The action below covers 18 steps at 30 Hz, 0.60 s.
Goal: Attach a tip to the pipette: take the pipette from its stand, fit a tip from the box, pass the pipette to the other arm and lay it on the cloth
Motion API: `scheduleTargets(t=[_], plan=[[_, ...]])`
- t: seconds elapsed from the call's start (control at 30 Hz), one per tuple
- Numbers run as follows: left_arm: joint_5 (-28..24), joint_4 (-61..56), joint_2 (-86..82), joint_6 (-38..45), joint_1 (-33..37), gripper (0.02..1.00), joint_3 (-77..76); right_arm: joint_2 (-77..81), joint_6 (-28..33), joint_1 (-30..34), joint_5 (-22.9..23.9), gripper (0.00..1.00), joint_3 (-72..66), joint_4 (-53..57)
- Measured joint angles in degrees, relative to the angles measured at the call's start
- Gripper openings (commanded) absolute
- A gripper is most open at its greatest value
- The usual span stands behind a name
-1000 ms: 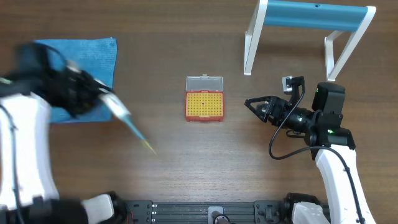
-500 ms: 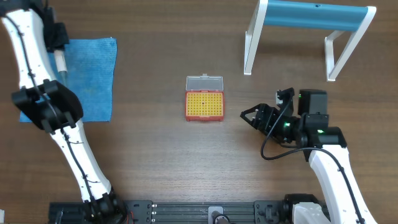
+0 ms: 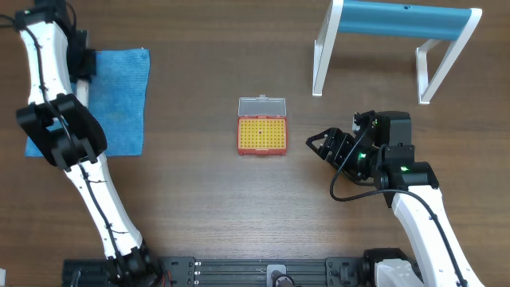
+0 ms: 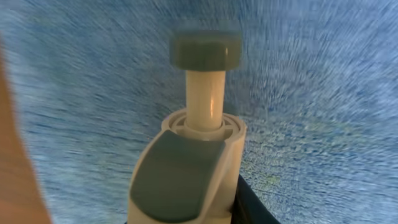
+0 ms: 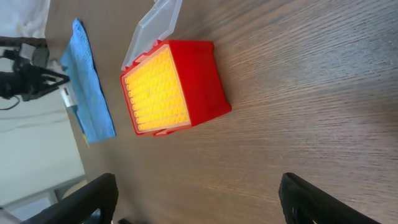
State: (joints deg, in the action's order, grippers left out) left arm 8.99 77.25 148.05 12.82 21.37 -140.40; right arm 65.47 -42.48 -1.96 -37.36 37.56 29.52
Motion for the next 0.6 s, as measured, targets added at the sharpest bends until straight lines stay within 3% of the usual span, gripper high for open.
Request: scheduleTargets(t=[0.6], plan=[[-0.02,-4.42,0.00,0.61,-0.02,0.027,4.79,0.00,-2.32,0.00,1.33,0.844,0.00,-3.48]])
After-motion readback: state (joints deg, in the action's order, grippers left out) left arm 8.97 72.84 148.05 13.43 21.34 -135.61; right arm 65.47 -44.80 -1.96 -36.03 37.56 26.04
